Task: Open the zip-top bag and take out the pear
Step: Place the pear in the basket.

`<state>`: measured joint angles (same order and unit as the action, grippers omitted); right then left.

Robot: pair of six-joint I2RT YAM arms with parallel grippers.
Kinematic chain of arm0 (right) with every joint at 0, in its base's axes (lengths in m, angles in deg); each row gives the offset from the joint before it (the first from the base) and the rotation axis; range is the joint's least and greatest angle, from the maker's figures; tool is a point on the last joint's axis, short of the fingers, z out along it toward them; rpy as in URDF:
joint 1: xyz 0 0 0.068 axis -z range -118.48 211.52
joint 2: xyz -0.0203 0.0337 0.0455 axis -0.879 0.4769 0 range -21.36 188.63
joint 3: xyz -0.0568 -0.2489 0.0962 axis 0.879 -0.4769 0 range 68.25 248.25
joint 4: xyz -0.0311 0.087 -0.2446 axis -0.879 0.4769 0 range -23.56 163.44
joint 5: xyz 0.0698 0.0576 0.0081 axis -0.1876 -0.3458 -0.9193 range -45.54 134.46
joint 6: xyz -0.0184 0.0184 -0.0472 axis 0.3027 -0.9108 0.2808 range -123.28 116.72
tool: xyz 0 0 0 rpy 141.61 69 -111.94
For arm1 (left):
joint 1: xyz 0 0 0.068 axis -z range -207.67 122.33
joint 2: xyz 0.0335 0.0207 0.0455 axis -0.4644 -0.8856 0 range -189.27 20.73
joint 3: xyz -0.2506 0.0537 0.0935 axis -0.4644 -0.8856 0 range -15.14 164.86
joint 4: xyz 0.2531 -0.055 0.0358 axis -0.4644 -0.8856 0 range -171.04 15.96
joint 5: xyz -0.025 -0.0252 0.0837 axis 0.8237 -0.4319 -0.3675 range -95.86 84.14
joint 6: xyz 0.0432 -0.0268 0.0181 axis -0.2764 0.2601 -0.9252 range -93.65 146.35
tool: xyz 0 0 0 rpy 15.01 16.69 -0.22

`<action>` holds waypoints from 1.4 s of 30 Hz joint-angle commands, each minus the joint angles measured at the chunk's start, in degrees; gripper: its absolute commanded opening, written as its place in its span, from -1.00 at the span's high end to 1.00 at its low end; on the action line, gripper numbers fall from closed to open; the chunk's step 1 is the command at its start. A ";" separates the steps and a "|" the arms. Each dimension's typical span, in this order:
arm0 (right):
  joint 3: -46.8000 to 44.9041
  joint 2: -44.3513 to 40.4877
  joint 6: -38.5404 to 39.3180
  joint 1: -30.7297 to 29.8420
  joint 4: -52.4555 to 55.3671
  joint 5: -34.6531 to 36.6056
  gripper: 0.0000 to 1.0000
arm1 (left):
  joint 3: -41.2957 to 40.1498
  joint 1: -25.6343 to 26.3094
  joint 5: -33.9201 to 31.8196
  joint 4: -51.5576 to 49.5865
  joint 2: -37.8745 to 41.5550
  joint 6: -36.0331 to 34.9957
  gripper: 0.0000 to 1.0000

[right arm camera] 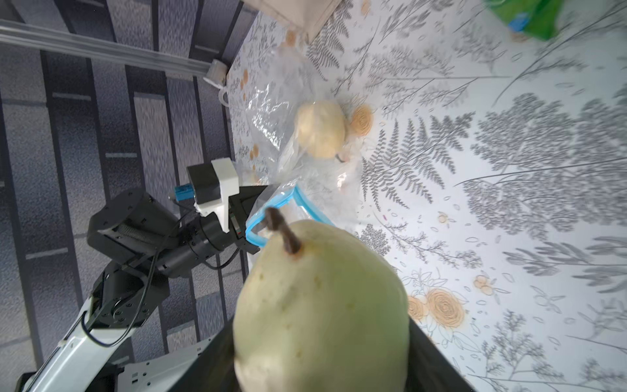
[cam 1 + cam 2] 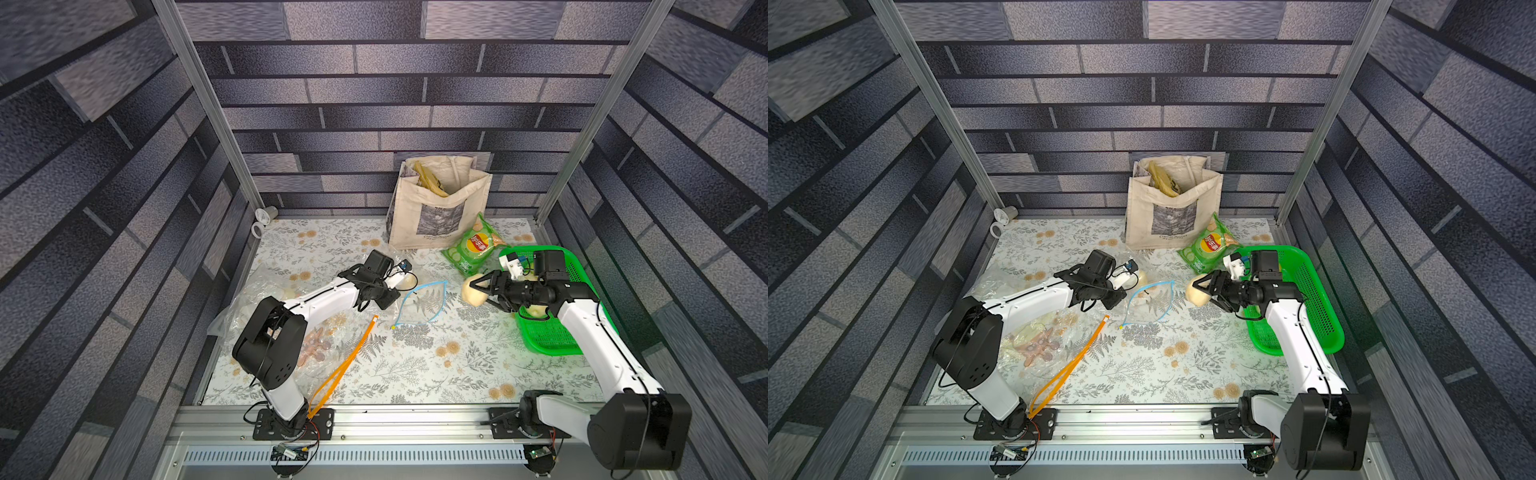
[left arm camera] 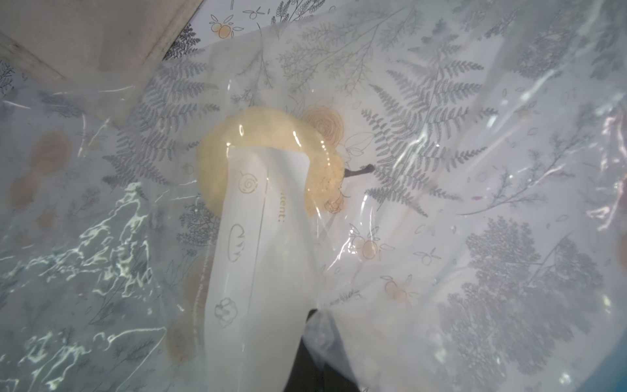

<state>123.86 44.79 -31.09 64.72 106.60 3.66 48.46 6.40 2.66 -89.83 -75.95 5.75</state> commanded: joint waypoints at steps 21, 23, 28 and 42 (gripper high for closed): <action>2.46 7.63 12.78 21.14 6.39 58.88 -0.48 | -0.44 -0.30 7.01 -2.80 8.36 3.70 1.00; 2.92 10.31 13.09 21.28 7.03 55.17 -0.50 | -0.01 -0.70 7.75 -2.77 8.19 3.98 1.00; 3.16 13.35 13.02 21.23 7.57 51.63 -0.68 | 0.66 -1.04 8.70 -3.43 7.94 4.78 1.00; 0.55 -1.34 -1.21 6.31 3.81 14.63 -0.37 | 1.78 0.03 10.03 -3.95 7.98 6.39 1.00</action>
<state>126.35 44.70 -25.37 75.74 112.53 32.93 48.30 5.78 10.72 -92.43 -69.61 10.45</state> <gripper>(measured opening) 0.701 0.038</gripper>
